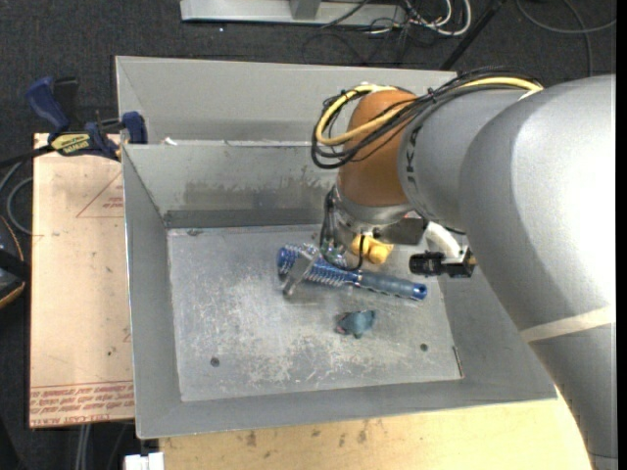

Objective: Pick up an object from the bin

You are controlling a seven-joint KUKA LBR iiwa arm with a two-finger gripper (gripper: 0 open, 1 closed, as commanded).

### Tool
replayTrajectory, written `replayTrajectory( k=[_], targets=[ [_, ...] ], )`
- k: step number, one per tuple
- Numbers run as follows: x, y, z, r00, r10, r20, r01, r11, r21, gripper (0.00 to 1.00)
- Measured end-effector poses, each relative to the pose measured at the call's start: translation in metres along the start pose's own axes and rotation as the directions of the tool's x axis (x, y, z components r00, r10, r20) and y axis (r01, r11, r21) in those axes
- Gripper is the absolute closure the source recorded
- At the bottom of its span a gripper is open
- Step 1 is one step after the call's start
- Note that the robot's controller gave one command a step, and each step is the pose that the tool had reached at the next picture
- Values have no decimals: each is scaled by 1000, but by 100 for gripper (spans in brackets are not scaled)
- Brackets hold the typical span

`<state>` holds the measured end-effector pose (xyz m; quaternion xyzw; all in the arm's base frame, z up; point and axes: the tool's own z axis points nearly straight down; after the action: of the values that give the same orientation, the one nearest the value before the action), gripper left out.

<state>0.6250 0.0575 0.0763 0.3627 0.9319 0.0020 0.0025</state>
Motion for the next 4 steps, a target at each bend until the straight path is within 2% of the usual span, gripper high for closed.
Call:
replayTrajectory(
  k=[1,2,3,4],
  targets=[
    [-2,0,-1,1000,1,6,-1,1000,-3,100],
    [-2,1,-24,1000,-2,-1,2,1000,2,100],
    [-2,1,-28,1000,-4,-3,4,1000,5,100],
    [-2,2,-53,1000,-7,-2,7,1000,3,100]
  ],
)
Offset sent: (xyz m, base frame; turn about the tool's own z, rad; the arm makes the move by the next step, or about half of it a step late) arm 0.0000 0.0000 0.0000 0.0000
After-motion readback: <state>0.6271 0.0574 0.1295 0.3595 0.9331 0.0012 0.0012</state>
